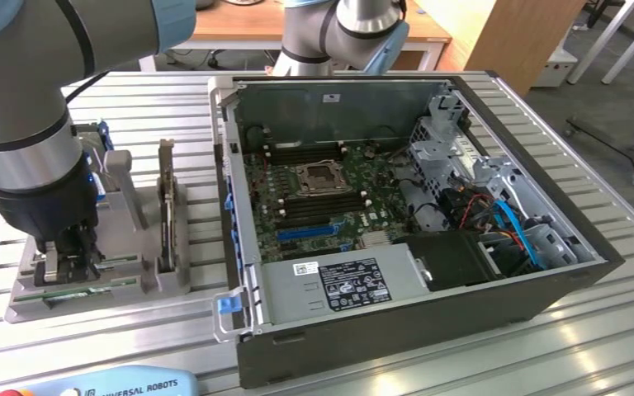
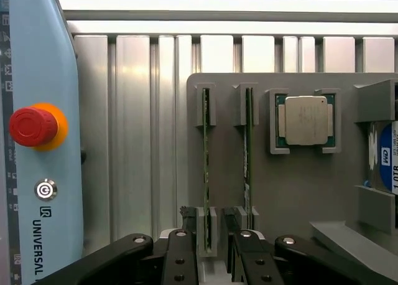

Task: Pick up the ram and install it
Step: 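Pick up the ram and move it above insertion slot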

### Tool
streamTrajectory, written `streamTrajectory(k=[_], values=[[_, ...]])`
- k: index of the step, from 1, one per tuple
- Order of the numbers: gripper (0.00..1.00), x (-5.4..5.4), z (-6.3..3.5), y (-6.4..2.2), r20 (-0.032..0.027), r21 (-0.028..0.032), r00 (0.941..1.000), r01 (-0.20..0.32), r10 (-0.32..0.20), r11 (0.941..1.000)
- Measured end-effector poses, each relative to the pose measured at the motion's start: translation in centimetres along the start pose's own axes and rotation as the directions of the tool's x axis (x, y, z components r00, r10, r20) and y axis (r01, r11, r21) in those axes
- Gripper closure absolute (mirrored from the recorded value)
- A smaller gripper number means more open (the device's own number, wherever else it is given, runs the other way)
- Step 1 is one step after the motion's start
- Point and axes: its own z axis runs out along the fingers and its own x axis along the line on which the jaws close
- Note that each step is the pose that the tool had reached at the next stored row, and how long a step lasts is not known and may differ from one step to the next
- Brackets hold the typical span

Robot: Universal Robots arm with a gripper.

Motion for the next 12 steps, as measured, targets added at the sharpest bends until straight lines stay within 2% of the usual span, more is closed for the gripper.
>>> streamTrajectory(k=[6,12], values=[[0.70,0.0,0.27,-0.02,0.0002,0.0002,1.0000,0.000,0.000,1.0000],[0.70,0.0,1.12,-0.06,-0.0001,-0.0048,1.0000,0.000,0.000,1.0000]])
